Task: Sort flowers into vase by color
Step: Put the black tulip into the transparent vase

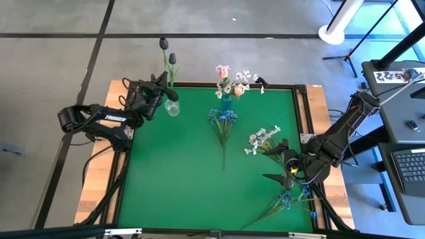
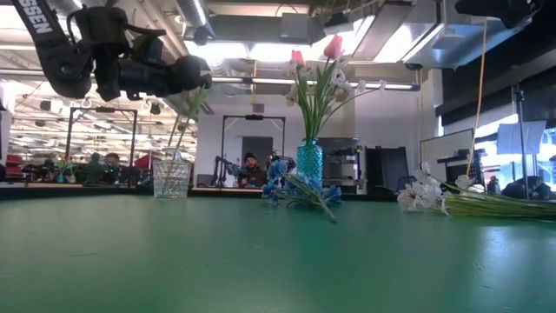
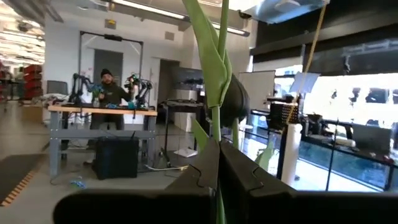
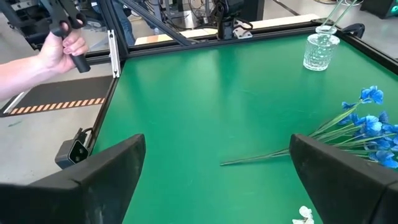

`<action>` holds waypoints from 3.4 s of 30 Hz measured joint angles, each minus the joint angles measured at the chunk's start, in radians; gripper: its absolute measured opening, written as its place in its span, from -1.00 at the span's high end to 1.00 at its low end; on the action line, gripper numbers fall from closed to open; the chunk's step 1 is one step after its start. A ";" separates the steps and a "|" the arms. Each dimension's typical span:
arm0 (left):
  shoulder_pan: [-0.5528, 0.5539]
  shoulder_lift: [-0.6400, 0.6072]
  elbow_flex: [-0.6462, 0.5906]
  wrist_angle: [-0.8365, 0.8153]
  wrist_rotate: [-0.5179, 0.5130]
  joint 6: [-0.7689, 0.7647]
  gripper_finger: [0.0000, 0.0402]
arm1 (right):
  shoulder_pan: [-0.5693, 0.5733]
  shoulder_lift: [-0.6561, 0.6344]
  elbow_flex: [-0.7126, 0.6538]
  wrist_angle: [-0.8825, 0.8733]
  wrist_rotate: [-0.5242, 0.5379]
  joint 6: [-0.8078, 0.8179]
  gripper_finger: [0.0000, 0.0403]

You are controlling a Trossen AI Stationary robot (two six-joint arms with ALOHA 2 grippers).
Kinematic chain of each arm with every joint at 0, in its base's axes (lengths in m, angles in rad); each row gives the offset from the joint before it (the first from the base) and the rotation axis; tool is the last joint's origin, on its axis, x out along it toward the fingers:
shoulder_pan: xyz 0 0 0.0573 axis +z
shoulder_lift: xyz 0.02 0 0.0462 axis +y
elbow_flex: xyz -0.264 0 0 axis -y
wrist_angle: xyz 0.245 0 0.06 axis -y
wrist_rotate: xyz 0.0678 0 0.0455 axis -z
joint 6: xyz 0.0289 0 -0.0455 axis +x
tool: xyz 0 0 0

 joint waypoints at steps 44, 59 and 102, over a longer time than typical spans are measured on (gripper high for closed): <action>-0.009 0.119 0.000 -0.040 0.158 -0.016 1.00 | 0.000 0.000 0.000 -0.004 0.096 -0.030 -0.97; -0.188 0.109 0.000 -0.043 -0.305 0.234 1.00 | 0.000 0.000 0.000 -0.031 0.094 -0.030 -0.97; -0.762 0.069 0.026 0.043 -0.935 0.529 -0.13 | 0.000 0.000 0.001 -0.175 0.097 0.088 -0.97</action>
